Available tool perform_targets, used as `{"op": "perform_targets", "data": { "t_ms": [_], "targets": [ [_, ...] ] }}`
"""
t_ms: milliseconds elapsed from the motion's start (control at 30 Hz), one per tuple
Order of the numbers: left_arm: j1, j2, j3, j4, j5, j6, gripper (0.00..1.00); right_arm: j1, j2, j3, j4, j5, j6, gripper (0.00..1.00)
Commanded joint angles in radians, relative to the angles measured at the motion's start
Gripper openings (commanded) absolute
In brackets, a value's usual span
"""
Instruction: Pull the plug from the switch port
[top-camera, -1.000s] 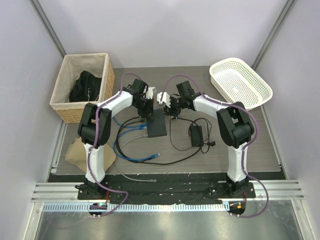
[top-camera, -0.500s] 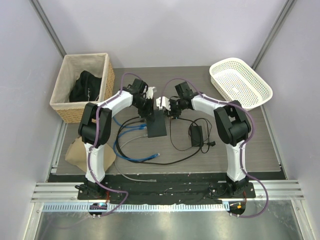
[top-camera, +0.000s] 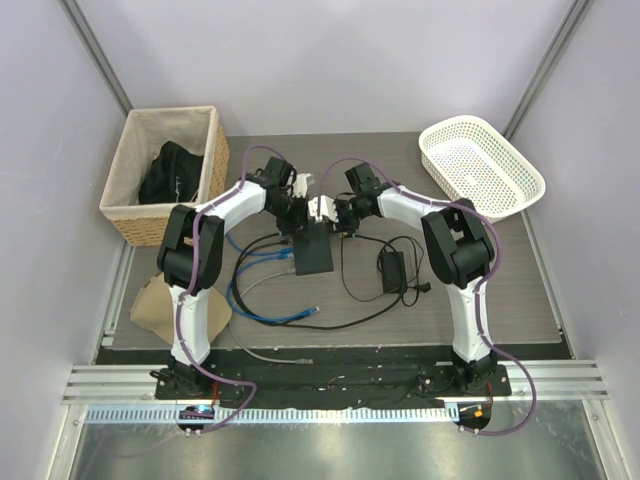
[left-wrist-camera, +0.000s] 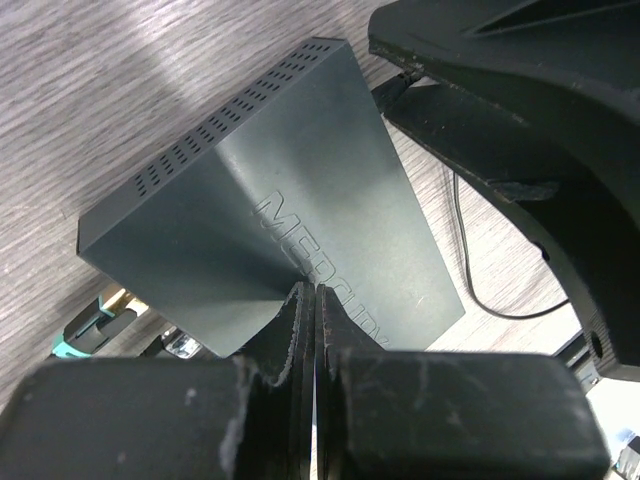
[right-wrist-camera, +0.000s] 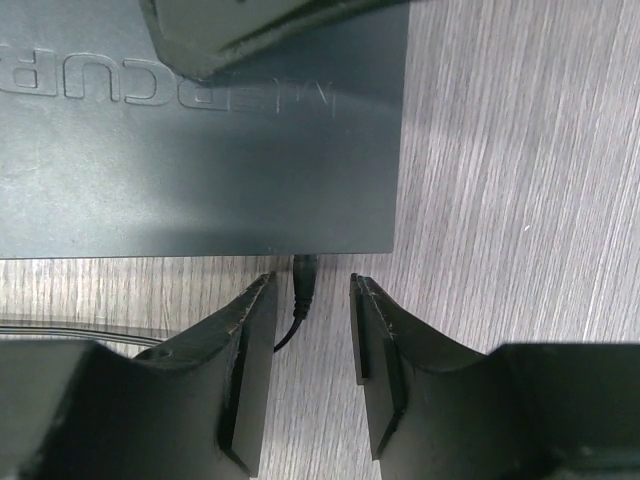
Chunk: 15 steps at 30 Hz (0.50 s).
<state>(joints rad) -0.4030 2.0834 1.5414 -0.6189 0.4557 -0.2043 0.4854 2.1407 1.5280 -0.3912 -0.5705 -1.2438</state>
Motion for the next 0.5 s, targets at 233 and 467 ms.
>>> {"op": "perform_targets", "data": {
  "t_ms": [233, 467],
  "targets": [
    [0.003, 0.132, -0.053, -0.074, -0.164, 0.065, 0.0, 0.015, -0.002, 0.006, -0.005, -0.008, -0.068, 0.42],
    [0.004, 0.138, -0.053, -0.079, -0.178, 0.068, 0.0, 0.027, -0.002, -0.003, -0.002, -0.009, -0.08, 0.37]
  ]
}}
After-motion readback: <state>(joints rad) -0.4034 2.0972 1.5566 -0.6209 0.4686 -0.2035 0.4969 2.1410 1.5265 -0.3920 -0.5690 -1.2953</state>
